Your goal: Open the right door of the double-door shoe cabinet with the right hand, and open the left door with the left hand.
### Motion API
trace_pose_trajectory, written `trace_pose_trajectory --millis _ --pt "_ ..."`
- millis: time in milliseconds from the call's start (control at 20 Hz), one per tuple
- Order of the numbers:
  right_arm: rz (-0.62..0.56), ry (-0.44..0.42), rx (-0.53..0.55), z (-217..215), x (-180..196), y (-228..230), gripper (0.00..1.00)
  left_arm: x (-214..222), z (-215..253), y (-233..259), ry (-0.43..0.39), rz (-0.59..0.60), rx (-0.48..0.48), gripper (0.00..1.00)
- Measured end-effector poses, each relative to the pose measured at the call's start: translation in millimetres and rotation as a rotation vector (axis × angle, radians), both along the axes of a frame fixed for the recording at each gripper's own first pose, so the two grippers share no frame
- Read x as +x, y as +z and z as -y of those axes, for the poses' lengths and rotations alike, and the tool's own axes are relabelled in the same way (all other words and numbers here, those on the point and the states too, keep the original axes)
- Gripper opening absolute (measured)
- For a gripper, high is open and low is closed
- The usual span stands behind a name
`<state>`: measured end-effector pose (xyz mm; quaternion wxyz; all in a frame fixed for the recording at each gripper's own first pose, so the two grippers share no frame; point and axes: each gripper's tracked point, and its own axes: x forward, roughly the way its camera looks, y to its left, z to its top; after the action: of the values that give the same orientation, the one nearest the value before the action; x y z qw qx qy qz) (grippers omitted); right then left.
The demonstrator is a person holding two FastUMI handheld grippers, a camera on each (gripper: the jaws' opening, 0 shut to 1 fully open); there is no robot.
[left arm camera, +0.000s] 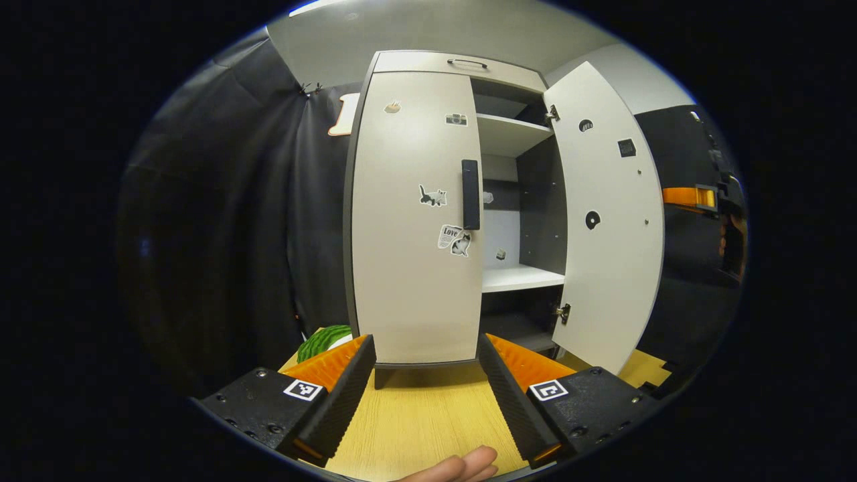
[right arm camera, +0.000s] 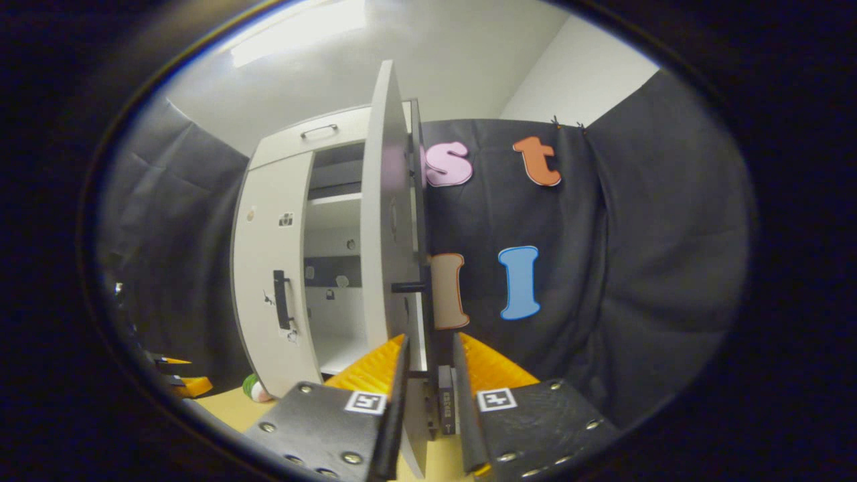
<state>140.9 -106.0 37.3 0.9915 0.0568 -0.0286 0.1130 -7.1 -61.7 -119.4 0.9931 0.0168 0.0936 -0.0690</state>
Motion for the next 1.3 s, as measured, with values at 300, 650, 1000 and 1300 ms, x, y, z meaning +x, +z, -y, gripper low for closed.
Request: trace_pose_trajectory --millis 300,650,1000,1300 --pt "0.017 -0.131 -0.04 13 -50 -20 0.91 12 2 15 0.013 0.007 0.001 0.93" --pt "-0.04 -0.181 0.021 -6 -102 -76 0.98 60 48 77 -0.083 0.113 -0.113 0.96" --pt "0.0 -0.197 0.015 -19 -149 -105 0.98 143 81 109 -0.052 0.101 -0.113 0.96" --pt "0.032 -0.155 0.019 -31 -171 -108 0.98 206 91 118 -0.009 0.124 -0.078 0.93"
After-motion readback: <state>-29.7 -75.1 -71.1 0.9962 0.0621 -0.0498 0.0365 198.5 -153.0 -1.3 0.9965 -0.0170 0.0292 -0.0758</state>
